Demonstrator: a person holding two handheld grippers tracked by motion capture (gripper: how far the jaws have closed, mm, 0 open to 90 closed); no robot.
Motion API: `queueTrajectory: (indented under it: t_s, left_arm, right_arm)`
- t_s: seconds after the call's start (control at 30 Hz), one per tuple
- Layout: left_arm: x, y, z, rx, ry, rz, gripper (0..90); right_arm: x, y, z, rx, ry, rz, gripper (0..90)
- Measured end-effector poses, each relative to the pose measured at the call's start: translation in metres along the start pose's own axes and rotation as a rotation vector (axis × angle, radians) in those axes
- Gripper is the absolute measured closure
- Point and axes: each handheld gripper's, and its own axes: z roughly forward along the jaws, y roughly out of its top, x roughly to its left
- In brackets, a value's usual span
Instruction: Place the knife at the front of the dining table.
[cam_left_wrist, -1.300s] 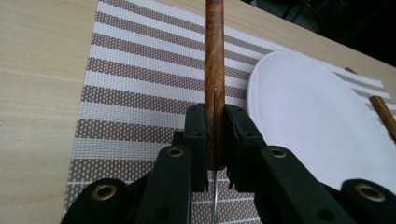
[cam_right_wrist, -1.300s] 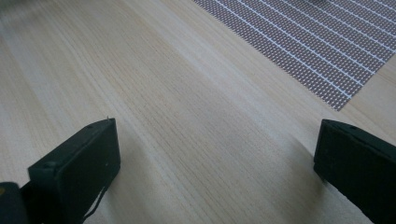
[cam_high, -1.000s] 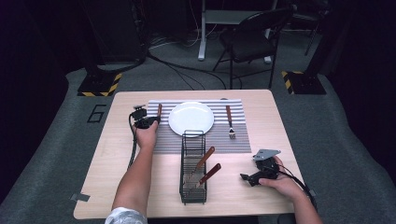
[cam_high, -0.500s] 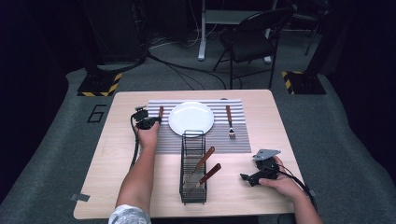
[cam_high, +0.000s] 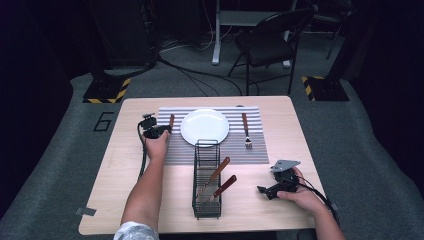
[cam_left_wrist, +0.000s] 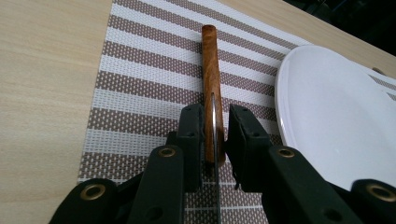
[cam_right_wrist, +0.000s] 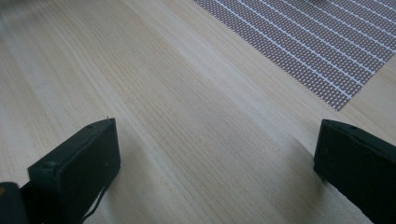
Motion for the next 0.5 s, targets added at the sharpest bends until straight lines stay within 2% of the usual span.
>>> queueTrajectory:
  t_s: [0.07, 0.2, 0.27, 0.4, 0.43, 0.5]
  left_arm:
    - [0.000, 0.000, 0.000, 0.000, 0.009, -0.019, 75.4]
    - [0.003, 0.001, -0.002, 0.003, 0.018, 0.005, 74.5]
    - [0.002, 0.001, -0.004, 0.001, 0.012, -0.003, 74.2]
    - [0.002, 0.003, -0.008, 0.000, 0.012, 0.012, 73.8]
    - [0.001, 0.003, -0.009, -0.002, 0.012, 0.001, 73.6]
    - [0.001, 0.004, -0.011, 0.001, 0.009, 0.023, 73.0]
  right_arm:
    - [0.000, 0.000, 0.000, 0.000, -0.002, -0.002, 0.0]
    - [0.000, 0.000, 0.000, 0.001, -0.002, -0.001, 0.0]
    - [0.000, 0.000, 0.000, 0.000, -0.001, -0.002, 0.0]
    - [0.000, 0.000, 0.000, 0.000, -0.001, -0.002, 0.0]
    - [0.000, 0.000, 0.000, 0.001, -0.001, -0.002, 0.0]
    - [0.000, 0.000, 0.000, 0.000, -0.001, -0.002, 0.0]
